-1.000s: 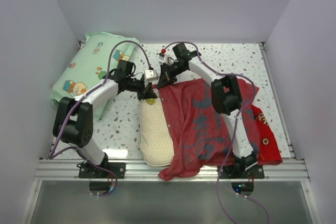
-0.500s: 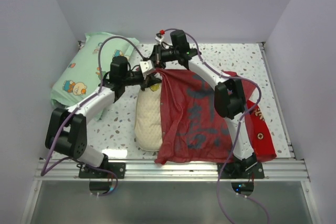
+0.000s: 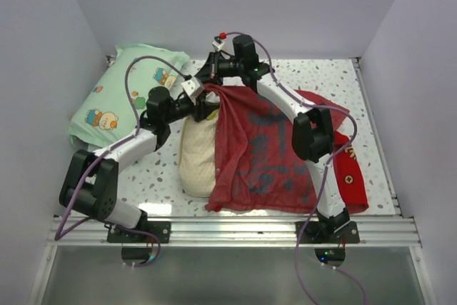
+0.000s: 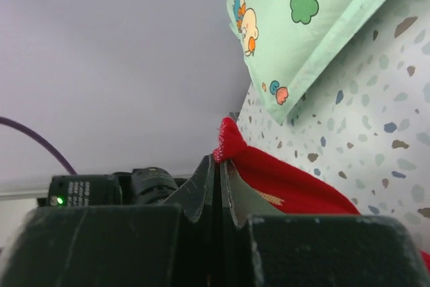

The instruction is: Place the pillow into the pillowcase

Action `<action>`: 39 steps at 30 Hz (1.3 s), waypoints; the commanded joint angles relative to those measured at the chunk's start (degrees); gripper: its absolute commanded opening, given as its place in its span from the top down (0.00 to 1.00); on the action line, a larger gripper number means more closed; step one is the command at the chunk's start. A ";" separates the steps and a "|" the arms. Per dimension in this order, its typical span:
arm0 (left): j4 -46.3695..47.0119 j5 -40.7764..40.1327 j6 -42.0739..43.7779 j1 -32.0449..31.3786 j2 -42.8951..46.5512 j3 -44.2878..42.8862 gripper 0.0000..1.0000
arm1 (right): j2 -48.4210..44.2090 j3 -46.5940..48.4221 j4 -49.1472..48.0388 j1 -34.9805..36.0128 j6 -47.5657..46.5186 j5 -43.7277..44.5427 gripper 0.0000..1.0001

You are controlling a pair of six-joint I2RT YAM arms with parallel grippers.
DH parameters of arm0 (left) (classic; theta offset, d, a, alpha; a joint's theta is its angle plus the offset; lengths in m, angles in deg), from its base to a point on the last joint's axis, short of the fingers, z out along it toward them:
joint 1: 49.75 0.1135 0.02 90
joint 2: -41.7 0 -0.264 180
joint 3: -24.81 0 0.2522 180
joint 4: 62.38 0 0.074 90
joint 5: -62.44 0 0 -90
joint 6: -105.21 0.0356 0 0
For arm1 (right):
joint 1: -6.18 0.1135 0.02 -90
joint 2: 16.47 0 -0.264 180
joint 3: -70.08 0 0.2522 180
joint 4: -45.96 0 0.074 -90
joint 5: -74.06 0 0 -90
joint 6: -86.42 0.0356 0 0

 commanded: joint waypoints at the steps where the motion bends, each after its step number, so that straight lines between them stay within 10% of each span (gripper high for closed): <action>1: -10.25 9.22 -11.35 2.98 3.06 0.01 0.53 | -6.21 4.66 0.15 1.10 -8.78 -1.33 1.00; 7: -37.78 17.94 -7.60 19.66 18.79 5.17 0.24 | -12.45 -5.72 -0.10 -1.54 -12.78 -0.28 1.00; 14: -45.12 23.39 1.56 23.39 18.55 9.58 0.21 | -16.14 -4.06 2.01 -1.80 -14.71 0.69 1.00; 18: -24.31 30.85 -10.46 20.15 16.34 14.41 0.19 | -17.99 -4.32 3.85 -0.84 -16.64 2.71 1.00; 25: 17.93 23.40 -45.73 5.47 5.74 14.25 0.86 | -16.68 3.05 3.25 9.07 -15.95 4.91 1.00; 28: 39.47 20.16 -64.80 5.55 -5.78 11.44 1.00 | -15.89 9.82 3.25 14.43 -15.24 6.83 1.00; 39: 56.29 10.84 -84.31 6.35 -20.83 8.09 1.00 | -21.43 -8.60 0.26 25.53 -17.01 20.29 1.00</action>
